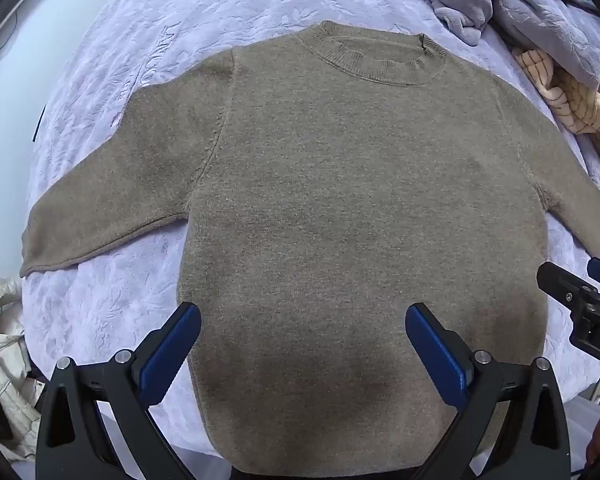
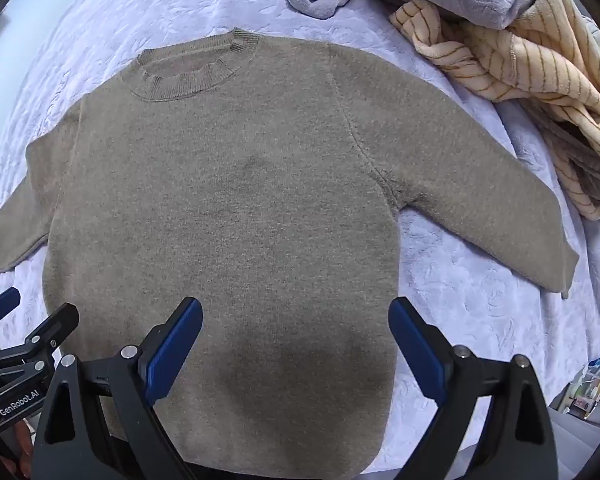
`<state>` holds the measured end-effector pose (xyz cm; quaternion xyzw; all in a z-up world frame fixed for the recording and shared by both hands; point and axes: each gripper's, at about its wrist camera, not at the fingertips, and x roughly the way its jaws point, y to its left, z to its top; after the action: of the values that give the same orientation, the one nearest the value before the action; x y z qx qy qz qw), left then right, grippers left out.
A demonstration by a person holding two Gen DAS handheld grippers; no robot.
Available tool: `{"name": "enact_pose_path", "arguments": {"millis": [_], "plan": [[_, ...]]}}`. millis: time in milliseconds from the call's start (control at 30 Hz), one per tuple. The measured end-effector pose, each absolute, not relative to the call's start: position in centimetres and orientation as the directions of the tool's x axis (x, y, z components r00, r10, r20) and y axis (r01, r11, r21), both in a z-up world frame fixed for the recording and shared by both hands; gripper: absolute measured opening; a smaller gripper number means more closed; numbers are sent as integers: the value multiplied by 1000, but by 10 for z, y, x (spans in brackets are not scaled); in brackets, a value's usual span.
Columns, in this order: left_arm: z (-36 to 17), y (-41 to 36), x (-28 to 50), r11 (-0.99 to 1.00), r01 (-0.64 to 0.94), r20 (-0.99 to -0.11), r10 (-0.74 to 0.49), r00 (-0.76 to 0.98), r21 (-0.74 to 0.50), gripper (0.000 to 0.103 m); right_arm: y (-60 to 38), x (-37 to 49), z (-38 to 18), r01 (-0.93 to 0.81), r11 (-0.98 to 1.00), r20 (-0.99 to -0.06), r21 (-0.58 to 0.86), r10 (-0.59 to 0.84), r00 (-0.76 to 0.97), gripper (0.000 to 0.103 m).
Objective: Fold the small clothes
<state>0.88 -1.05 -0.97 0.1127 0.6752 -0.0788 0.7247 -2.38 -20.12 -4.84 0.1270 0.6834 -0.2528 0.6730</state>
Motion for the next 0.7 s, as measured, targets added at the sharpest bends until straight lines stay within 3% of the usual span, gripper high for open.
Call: {"name": "enact_pose_path", "arguments": {"millis": [700], "plan": [[-10,-9,10,966,255,-998,29,63,44,103,-203,-26,-54,515,839,-984,-177,-168,-63,96]]}}
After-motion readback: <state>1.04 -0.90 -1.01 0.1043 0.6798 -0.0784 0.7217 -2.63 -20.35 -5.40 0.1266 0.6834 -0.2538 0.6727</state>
